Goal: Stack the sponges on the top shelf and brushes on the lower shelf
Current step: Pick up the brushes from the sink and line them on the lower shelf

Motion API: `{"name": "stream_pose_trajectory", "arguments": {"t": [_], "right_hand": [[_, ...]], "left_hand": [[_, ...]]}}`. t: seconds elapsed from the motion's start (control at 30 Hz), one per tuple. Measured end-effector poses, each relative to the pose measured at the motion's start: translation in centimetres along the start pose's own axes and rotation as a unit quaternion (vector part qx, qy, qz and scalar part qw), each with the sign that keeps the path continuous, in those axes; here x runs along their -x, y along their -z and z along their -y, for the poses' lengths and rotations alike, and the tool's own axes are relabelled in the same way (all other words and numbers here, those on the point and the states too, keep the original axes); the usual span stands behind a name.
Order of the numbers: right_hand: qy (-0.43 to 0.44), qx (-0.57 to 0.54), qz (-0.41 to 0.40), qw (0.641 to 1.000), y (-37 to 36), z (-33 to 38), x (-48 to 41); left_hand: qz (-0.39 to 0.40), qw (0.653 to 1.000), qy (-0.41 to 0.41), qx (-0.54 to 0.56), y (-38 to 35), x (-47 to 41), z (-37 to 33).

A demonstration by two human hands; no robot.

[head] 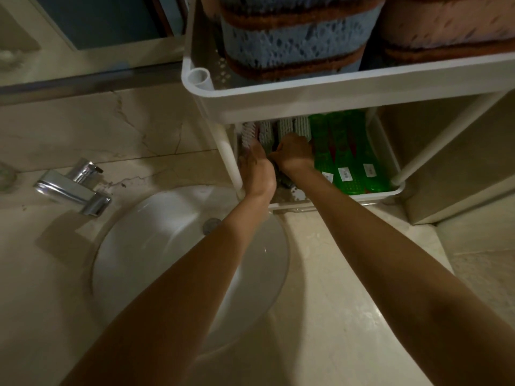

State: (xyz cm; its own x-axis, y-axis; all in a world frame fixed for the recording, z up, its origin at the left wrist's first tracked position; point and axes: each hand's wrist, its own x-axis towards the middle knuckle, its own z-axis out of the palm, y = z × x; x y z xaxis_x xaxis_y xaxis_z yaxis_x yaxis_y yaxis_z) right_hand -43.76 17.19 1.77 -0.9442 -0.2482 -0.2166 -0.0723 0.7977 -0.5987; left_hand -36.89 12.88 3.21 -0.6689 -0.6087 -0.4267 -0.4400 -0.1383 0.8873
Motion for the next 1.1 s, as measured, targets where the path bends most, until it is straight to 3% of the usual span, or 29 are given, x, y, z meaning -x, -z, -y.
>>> {"name": "stream_pose_trajectory", "arguments": {"t": [0.37,0.73,1.1], "right_hand": [[-0.010,-0.010,0.001,1.000,0.1,0.5,-0.1],[-0.018,-0.051,-0.012,0.998,-0.2,0.9,0.4],[0.009,-0.012,-0.015,1.000,0.6,0.9,0.1]], "left_hand": [[0.037,0.986,0.026,0.157,0.1,-1.7,0.8],[0.043,0.982,0.054,0.177,0.0,-2.0,0.4],[0.046,0.989,0.076,0.118,0.1,-2.6,0.0]]}}
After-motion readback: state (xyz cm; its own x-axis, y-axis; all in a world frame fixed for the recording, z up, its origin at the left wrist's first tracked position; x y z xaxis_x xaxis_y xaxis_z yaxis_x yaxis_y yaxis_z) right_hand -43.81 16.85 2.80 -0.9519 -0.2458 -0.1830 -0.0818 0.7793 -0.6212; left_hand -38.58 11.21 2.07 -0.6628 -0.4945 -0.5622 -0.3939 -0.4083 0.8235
